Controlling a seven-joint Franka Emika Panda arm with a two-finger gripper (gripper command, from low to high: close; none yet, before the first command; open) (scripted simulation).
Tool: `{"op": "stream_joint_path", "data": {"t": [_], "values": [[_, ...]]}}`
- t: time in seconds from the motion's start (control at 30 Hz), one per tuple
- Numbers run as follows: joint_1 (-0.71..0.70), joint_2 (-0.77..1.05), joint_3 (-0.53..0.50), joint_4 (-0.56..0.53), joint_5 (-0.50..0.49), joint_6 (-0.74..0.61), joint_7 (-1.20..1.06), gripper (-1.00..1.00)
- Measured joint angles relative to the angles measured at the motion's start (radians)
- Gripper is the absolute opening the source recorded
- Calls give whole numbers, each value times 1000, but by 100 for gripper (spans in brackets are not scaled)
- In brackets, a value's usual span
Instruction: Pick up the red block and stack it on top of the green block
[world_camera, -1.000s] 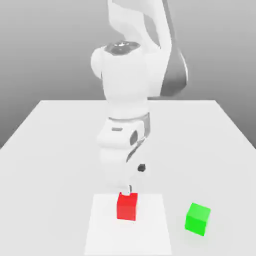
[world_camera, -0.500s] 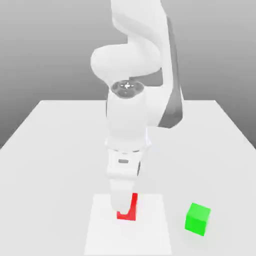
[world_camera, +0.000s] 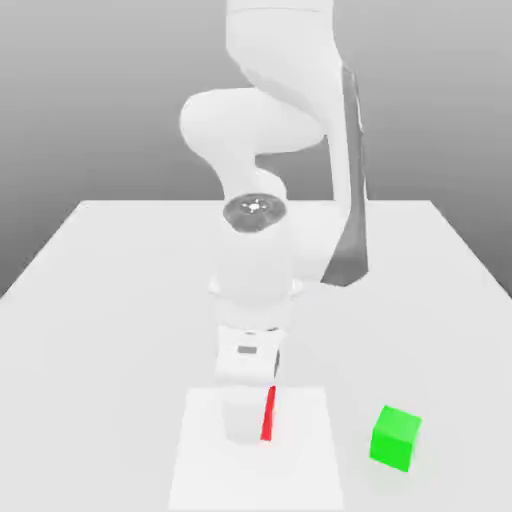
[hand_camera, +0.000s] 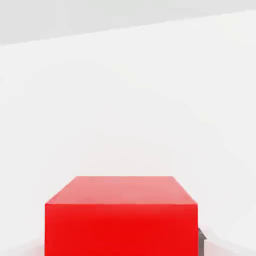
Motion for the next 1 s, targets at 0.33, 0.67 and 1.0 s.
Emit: {"op": "stream_joint_path", "data": {"t": [0.33,0.67,1.0], "values": [[52,-159,-109,-24,-230,-122,167,-100],[-44,-208,46,46,-295,-249,135,-100],[61,-8,284,175,-296,-179,34,-100]]}}
